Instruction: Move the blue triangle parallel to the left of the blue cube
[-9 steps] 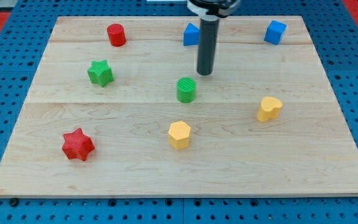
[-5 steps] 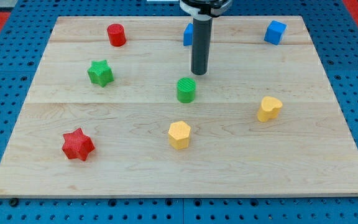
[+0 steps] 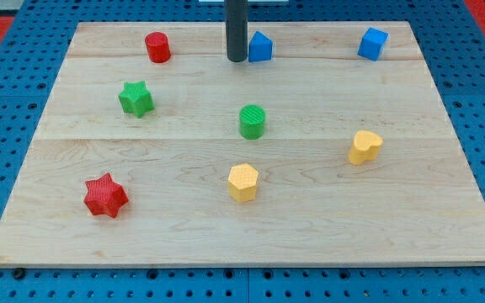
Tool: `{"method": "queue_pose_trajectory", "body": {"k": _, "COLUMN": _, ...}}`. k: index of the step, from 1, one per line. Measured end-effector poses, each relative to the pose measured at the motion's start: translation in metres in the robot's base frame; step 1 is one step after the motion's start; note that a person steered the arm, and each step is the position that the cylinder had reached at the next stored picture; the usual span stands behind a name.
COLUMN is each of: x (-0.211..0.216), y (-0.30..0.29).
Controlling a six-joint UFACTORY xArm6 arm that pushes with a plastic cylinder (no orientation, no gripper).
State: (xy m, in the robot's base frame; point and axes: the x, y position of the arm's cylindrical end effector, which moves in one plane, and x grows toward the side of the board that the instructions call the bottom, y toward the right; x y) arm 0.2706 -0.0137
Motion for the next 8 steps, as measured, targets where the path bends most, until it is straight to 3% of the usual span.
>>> {"method": "queue_pose_trajectory", "body": {"k": 2, "x": -0.024, "y": 0.001}}
{"method": "queue_pose_trajectory", "body": {"k": 4, "x": -0.002, "y": 0.072}}
{"method": "queue_pose_trajectory", "body": {"k": 6, "x": 0.012, "y": 0.095}}
{"method": "queue_pose_trajectory", "body": {"k": 8, "x": 0.056, "y": 0.171}}
